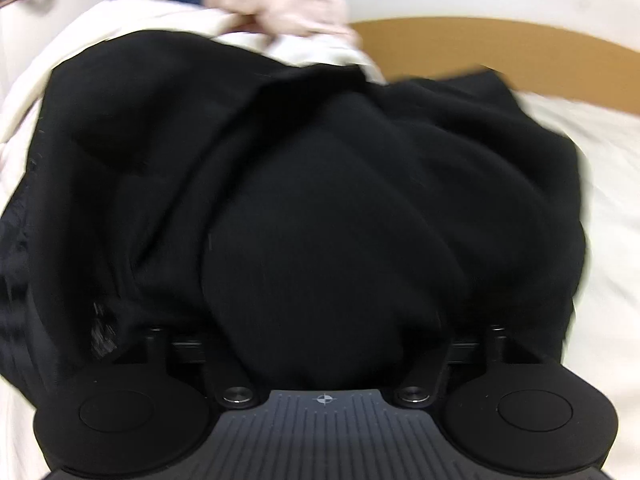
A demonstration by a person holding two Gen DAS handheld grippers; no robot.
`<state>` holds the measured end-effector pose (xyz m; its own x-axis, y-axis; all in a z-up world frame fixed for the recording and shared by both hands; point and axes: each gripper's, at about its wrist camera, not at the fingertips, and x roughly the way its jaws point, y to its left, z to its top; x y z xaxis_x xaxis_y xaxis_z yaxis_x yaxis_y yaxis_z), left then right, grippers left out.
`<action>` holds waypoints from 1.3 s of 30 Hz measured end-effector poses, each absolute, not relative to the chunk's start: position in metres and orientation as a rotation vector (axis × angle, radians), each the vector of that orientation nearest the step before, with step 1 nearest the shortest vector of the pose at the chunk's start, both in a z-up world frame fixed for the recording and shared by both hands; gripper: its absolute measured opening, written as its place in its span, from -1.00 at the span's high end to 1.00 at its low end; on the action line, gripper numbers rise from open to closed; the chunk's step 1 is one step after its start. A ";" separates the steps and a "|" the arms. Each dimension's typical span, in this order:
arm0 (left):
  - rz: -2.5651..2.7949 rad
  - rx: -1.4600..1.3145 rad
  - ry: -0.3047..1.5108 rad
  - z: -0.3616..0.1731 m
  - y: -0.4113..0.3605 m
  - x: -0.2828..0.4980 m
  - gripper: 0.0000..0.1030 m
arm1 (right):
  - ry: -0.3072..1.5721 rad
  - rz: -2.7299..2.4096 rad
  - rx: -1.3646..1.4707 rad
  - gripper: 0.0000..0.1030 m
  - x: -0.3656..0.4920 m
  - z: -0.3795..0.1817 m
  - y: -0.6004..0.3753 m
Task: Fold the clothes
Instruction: 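Lower the black garment onto the sheet and open the right tool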
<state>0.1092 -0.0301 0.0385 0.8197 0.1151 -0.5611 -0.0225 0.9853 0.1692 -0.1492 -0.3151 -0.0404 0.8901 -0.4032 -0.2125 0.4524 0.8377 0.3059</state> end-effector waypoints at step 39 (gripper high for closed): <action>-0.686 0.016 0.509 0.076 -0.017 -0.032 -0.99 | 0.215 -0.627 0.403 -1.00 -0.234 -0.032 -0.276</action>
